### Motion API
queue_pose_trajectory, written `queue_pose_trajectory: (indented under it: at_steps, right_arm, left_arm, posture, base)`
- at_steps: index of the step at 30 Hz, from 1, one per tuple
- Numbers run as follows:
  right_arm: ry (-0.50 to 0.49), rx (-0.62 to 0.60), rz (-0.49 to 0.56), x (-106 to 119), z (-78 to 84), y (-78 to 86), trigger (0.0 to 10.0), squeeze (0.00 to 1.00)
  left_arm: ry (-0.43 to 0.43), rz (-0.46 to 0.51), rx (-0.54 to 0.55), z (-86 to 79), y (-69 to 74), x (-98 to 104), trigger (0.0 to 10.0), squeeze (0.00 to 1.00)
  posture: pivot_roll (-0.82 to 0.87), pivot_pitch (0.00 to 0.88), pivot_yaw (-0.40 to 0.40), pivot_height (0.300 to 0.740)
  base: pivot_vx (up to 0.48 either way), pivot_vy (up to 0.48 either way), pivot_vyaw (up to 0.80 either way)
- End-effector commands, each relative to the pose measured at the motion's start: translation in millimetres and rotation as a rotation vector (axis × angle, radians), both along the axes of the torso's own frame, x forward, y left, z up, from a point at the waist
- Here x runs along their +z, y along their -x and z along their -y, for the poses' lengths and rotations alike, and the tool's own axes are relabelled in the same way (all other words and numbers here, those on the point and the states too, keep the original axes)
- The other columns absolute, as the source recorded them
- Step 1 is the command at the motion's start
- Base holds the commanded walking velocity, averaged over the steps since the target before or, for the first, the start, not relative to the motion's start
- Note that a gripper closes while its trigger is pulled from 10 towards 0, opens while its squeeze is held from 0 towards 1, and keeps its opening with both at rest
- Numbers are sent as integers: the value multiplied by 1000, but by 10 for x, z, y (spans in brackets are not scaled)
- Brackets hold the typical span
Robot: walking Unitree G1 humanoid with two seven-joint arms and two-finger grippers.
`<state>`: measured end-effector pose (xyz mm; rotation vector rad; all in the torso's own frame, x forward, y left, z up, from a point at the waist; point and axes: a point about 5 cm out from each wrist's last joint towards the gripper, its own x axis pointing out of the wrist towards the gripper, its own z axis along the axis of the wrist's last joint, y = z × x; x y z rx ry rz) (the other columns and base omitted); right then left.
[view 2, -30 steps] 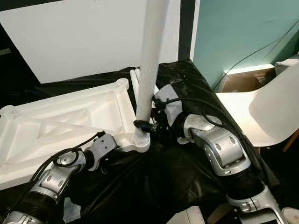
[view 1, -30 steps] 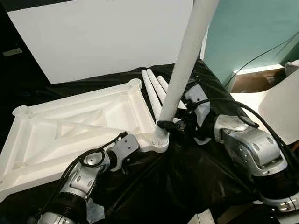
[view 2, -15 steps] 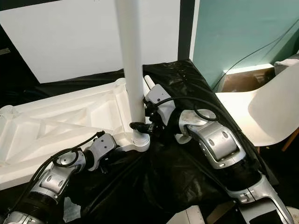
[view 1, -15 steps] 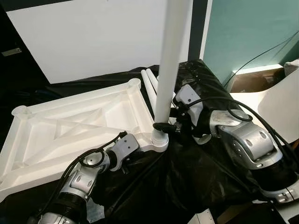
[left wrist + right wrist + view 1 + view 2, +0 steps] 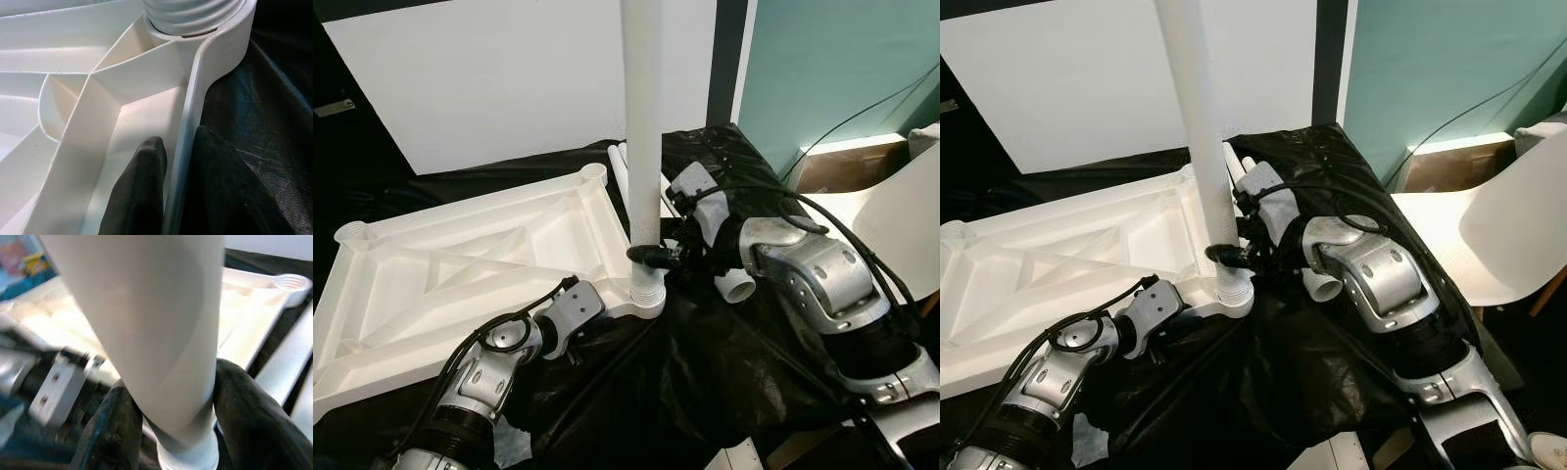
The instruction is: Building children table
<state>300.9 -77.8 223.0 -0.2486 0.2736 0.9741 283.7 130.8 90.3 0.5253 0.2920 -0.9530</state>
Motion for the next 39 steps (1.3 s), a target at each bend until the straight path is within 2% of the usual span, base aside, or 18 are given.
queue_pose_trajectory:
  at_steps: [1, 4, 10, 15, 18, 29, 34, 36, 39]
  right_arm:
    - [-12, -46, -142, -165, 11, -14, 10000, 0]
    - [-45, -71, -192, -168, 3, -24, 10000, 0]
    - [-38, -72, -188, -155, 13, -28, 10000, 0]
    - [35, -6, -113, -137, 58, 9, 10000, 0]
    - [122, 64, -33, -153, 98, 63, 10000, 0]
    - [201, 107, -8, -294, 111, 153, 10000, 0]
    - [194, 102, -51, -339, 123, 176, 10000, 0]
    - [132, 37, -133, -334, 131, 137, 10000, 0]
    - [90, 2, -173, -314, 131, 107, 10000, 0]
  left_arm:
    - [5, -13, 50, 6, 46, -128, 10000, 0]
    - [6, -12, 49, 7, 42, -126, 10000, 0]
    - [8, -11, 46, 20, 34, -123, 10000, 0]
    - [12, -8, 46, 36, 25, -119, 10000, 0]
    - [12, -7, 47, 38, 22, -120, 10000, 0]
    - [11, -7, 52, 13, 35, -127, 10000, 0]
    - [9, -8, 49, 5, 41, -128, 10000, 0]
    - [7, -7, 47, -1, 40, -127, 10000, 0]
    - [7, -6, 45, 0, 38, -126, 10000, 0]
  posture:
    - [-47, 0, 27, 740]
    - [-49, 0, 27, 740]
    - [-57, 0, 25, 740]
    - [-58, 0, 23, 740]
    - [-57, 0, 22, 740]
    - [-51, 0, 21, 740]
    - [-51, 0, 23, 740]
    - [-53, 0, 27, 740]
    - [-53, 0, 28, 740]
  base:
    - [0, 0, 0]
    - [0, 0, 0]
    - [0, 0, 0]
    - [0, 0, 0]
    - [0, 0, 0]
    - [0, 0, 0]
    - [0, 0, 0]
    - [0, 0, 0]
    - [0, 0, 0]
